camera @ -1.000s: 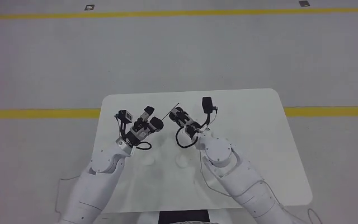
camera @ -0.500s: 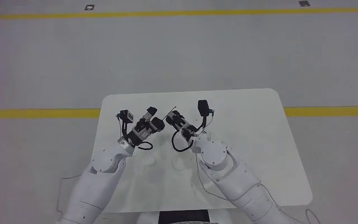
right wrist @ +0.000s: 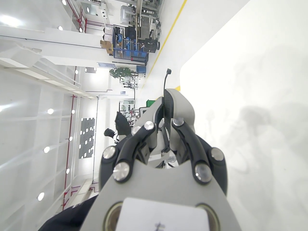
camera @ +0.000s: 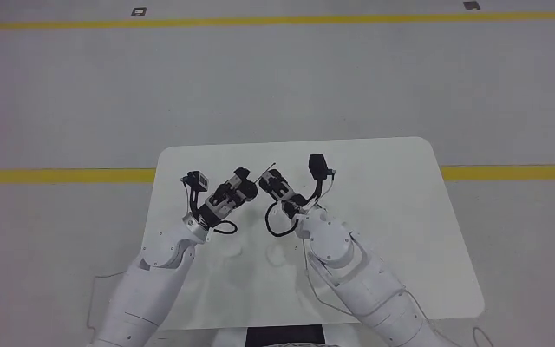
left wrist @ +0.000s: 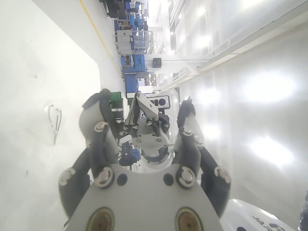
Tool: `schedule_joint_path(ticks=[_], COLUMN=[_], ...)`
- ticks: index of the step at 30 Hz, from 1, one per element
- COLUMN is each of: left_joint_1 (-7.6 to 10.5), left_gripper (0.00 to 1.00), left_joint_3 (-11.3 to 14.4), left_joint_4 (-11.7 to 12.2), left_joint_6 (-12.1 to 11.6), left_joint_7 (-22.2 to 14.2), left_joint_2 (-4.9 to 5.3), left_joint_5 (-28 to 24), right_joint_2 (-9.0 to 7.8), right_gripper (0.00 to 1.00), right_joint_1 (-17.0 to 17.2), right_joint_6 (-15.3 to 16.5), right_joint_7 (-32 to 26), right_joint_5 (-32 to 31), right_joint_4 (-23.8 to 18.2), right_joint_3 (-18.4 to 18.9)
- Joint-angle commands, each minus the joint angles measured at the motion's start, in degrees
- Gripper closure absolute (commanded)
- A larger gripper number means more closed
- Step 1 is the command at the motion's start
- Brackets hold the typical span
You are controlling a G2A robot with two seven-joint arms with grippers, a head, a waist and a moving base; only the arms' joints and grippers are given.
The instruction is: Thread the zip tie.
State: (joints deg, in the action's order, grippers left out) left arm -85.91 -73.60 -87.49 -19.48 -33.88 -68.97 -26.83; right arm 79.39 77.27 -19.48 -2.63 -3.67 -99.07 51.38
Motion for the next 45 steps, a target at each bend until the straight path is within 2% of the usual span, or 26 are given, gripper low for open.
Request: schedule_joint_path(ticks=[1,5,7,18,29,32,42,43,44,45], left_joint_1=[-0.11,-0.51,-0.71,-1.51,-2.06,-2.08,-2.16,-2.15,-2.14,-2.14], left_gripper=[0.85,0.87,0.84,0.84,0.91,1.00,1.00,1.00,1.00,1.00], left_joint_3=[0.0,-0.2,-0.3,-0.9,-1.0,-1.1,-1.5,-1.5,-1.5,-1.6], left_joint_4=[-0.1,-0.4,-0.5,-1.4,-1.8,-1.8,-1.9,-1.9,-1.9,-1.9], left_joint_6=[0.0,0.0,0.0,0.0,0.0,0.0,0.0,0.0,0.0,0.0], left_joint_7=[0.1,-0.1,-0.3,-1.3,-2.0,-2.1,-2.7,-2.7,-2.8,-2.8], left_joint_2=[0.00,0.03,0.05,0.21,0.31,0.33,0.50,0.50,0.50,0.51], left_joint_5=[0.1,0.4,0.3,0.7,0.6,0.6,1.7,1.6,1.5,1.5], right_joint_2=[0.08,0.26,0.34,0.74,1.24,1.41,1.90,1.93,1.97,1.99], right_gripper=[1.00,1.00,1.00,1.00,1.00,1.00,1.00,0.53,0.00,0.00], right_joint_1=[0.1,0.4,0.6,2.0,2.8,2.9,3.8,3.8,3.9,4.0], right_joint_6=[0.0,0.0,0.0,0.0,0.0,0.0,0.0,0.0,0.0,0.0], right_joint_7=[0.0,0.0,0.0,-0.2,-1.1,-1.1,-1.2,-1.3,-1.5,-1.6], right_joint_5=[-0.2,-0.6,-0.7,-1.9,-2.9,-3.1,-3.7,-3.8,-4.0,-4.1], right_joint_4=[0.1,-0.1,-0.4,-1.9,-2.6,-2.6,-2.8,-2.8,-2.8,-2.8], right_joint_3=[0.1,0.2,0.4,0.9,1.1,1.2,1.8,1.8,2.0,2.1])
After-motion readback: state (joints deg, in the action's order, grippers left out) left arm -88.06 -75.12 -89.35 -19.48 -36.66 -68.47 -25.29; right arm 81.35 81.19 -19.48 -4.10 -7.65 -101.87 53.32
